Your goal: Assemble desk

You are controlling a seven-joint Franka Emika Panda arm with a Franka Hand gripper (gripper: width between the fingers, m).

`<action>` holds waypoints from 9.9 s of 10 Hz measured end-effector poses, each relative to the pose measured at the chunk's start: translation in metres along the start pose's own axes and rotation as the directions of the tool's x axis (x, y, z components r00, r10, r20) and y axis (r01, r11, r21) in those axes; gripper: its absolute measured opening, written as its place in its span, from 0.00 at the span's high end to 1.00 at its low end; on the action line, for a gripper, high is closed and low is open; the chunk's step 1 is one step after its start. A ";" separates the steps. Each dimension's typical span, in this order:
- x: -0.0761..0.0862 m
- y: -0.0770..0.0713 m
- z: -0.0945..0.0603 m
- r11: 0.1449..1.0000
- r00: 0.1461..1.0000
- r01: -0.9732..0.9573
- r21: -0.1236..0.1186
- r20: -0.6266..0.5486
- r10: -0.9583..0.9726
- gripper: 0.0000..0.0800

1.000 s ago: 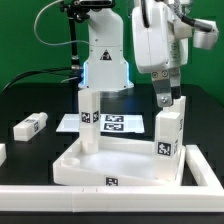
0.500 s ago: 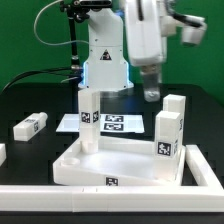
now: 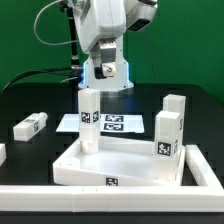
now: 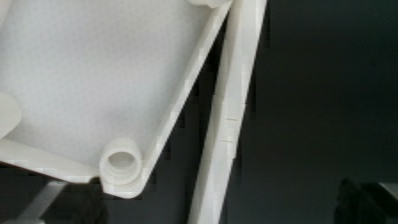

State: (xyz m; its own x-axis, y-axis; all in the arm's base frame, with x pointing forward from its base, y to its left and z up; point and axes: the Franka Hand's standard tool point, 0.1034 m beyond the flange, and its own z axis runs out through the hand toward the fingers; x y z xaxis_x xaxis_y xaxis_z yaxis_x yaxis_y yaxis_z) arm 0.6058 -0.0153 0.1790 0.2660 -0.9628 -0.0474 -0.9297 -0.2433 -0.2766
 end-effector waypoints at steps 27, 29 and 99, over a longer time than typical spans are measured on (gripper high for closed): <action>0.141 0.217 0.048 0.529 0.347 0.848 0.003 0.753 -0.559 0.19; 0.142 0.221 0.051 0.535 0.304 0.845 -0.003 0.825 -0.476 0.19; 0.041 0.053 0.031 0.498 0.424 0.842 -0.210 -0.314 -0.850 0.64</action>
Offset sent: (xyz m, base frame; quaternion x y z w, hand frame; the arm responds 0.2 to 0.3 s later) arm 0.0000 0.0000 0.0000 0.0000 0.0000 -0.1296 0.9916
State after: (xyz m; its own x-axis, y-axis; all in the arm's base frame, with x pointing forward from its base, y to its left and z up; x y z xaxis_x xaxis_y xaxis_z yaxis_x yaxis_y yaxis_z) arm 0.5751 -0.0644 0.1324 0.8226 -0.2383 0.5163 -0.2924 -0.9560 0.0245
